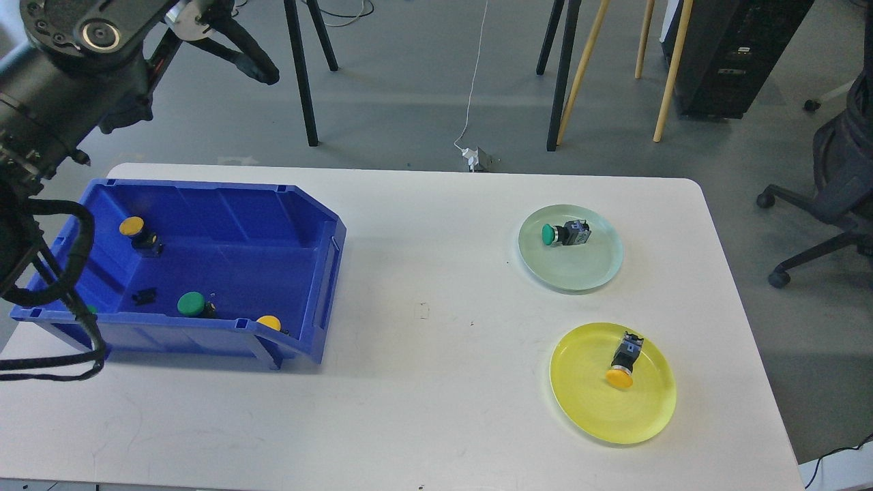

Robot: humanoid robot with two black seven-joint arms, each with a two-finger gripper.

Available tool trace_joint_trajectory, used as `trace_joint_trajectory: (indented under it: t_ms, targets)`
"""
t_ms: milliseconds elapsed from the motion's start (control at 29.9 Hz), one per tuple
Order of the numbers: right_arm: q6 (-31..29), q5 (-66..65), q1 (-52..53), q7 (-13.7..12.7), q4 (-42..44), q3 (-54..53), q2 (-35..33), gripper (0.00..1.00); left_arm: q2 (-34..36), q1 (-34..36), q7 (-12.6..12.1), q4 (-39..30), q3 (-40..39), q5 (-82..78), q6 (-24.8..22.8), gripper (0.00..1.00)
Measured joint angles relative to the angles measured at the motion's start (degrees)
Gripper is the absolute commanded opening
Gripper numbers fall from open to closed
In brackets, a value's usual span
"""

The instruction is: Pass button and place on color plate

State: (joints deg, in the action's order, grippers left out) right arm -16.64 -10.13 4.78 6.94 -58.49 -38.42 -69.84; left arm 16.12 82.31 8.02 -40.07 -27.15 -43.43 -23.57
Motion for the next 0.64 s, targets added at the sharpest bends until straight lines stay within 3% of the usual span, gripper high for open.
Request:
trace_joint_trajectory:
  t_ms: [334,468,635]
  targets:
    - [-2.48,0.02,2.61,-0.54,-11.29,-15.02,-0.17,0.96,-0.06,0.06,-0.19,-0.25,0.07,0.0,0.04,0.99]
    - [-1.22,-0.13,11.77,-0.58,-13.66,-14.65,0.65,0.96,0.01,0.11,-0.2,-0.28,0.08,0.0,0.08,0.99]
    - [-0.69,-0.81,26.15,-0.67,-11.31,-7.12,6.52,0.96,0.36,-0.01,-0.11,-0.34,0.08,0.07,0.81,0.99]
